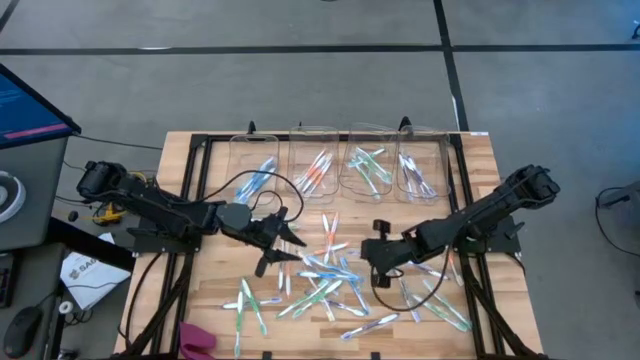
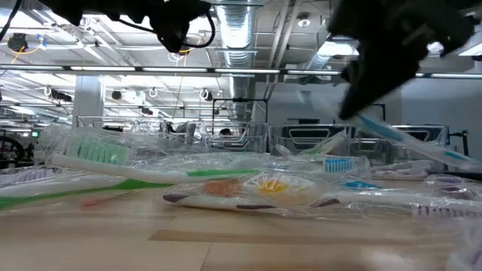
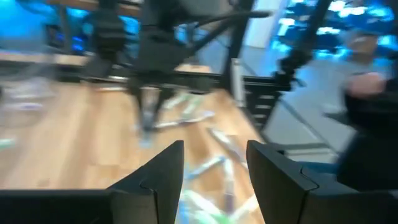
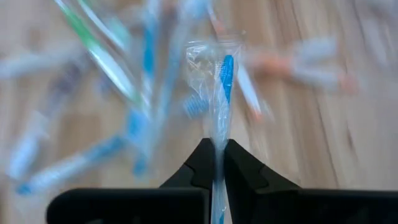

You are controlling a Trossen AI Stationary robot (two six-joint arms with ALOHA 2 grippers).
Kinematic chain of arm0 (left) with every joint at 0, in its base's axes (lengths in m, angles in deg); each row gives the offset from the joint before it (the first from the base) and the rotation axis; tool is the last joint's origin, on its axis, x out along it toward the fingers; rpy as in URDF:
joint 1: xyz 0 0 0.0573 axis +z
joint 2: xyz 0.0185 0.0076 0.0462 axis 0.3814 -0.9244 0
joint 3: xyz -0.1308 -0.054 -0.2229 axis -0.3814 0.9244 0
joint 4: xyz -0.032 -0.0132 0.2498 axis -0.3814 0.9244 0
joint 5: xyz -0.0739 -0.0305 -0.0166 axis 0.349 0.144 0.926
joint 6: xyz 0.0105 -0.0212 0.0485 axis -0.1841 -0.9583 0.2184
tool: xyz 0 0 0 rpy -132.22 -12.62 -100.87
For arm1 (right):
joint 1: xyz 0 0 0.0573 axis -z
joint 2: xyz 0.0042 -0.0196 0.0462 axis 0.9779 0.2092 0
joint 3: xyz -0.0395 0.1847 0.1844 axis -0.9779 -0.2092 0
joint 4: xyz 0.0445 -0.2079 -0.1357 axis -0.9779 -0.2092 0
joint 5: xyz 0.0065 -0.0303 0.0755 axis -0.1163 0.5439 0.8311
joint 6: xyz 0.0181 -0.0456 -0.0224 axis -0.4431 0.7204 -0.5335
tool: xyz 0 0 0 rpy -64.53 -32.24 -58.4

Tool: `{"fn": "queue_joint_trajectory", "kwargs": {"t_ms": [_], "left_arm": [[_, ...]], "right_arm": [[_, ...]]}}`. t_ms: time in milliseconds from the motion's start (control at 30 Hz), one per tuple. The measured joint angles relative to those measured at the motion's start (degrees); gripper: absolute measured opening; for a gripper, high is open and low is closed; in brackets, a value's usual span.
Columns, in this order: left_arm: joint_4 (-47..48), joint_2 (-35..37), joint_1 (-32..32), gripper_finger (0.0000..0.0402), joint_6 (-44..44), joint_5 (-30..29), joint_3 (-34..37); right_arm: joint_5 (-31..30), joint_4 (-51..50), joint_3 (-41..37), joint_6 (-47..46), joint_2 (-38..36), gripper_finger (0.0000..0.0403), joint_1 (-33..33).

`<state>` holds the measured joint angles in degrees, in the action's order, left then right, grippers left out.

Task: Pick & Place Toothbrushes
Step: Put the blue toothbrush into the left transparent bin

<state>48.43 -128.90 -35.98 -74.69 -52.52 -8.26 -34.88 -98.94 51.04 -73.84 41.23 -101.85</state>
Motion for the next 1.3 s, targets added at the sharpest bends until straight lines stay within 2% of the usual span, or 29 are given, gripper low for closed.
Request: {"fn": "queue_joint_trajectory", "kwargs": {"t_ms": [133, 233, 400, 633, 933, 1300], "left_arm": [[-0.03, -0.14, -0.01, 0.0167, 2.26, -7.60, 0.00], [0.00, -1.76, -0.01, 0.0167, 2.41, -10.65, 0.04], [-6.08, -8.14, -0.02, 0.0167, 2.41, -10.69, 0.04], [-23.08, -19.70, -2.01, 0.0167, 9.87, -10.22, 0.02], [-43.45, -28.11, -2.38, 0.0167, 16.01, -11.15, -0.03], [-45.13, -33.28, -2.21, 0.0167, 16.14, -11.12, -5.43]], "right_arm": [[0.02, 6.48, 1.53, 6.77, 0.00, 0.0011, -0.63], [0.02, 10.88, 2.48, 11.25, 0.00, 0.0012, -1.21], [0.04, 16.87, 3.75, 17.81, -0.06, 0.0011, -1.99], [0.02, 25.73, 4.18, 23.06, -0.07, 0.0011, -1.98], [0.42, 34.48, 4.20, 26.62, -0.09, 0.0010, -1.72], [0.40, 35.74, 4.20, 26.62, 0.00, 0.0012, 0.80]]}}
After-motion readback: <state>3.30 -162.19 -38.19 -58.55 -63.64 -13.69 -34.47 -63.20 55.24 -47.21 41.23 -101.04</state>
